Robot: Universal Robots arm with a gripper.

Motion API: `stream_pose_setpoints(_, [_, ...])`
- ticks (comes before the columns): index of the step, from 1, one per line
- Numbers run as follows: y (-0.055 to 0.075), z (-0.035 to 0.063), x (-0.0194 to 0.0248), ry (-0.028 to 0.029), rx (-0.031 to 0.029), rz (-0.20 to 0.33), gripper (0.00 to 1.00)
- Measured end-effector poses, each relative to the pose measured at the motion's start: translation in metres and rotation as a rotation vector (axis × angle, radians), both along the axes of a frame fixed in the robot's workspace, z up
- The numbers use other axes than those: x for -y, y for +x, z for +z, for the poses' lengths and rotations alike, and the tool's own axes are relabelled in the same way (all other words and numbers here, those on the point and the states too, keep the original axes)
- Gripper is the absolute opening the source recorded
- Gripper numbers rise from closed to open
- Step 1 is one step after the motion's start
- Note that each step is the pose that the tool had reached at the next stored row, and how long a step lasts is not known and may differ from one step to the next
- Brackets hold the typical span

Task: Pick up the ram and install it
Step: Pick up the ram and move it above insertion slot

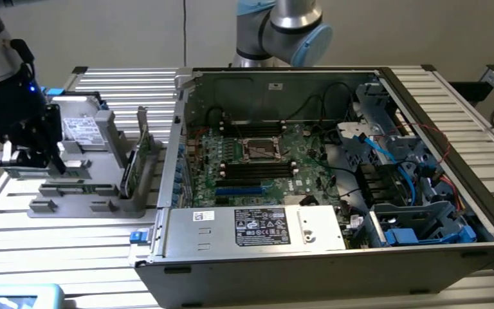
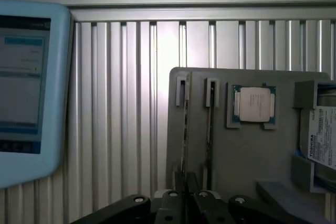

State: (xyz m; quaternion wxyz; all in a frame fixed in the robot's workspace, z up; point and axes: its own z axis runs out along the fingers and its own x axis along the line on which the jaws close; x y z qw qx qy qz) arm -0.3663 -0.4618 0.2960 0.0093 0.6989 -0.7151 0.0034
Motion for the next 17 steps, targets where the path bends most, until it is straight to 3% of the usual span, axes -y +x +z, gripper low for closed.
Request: stream_pose_setpoints(17, [0.057,0.0774,0.0158,0.0002,-0.008,0.0,0.14])
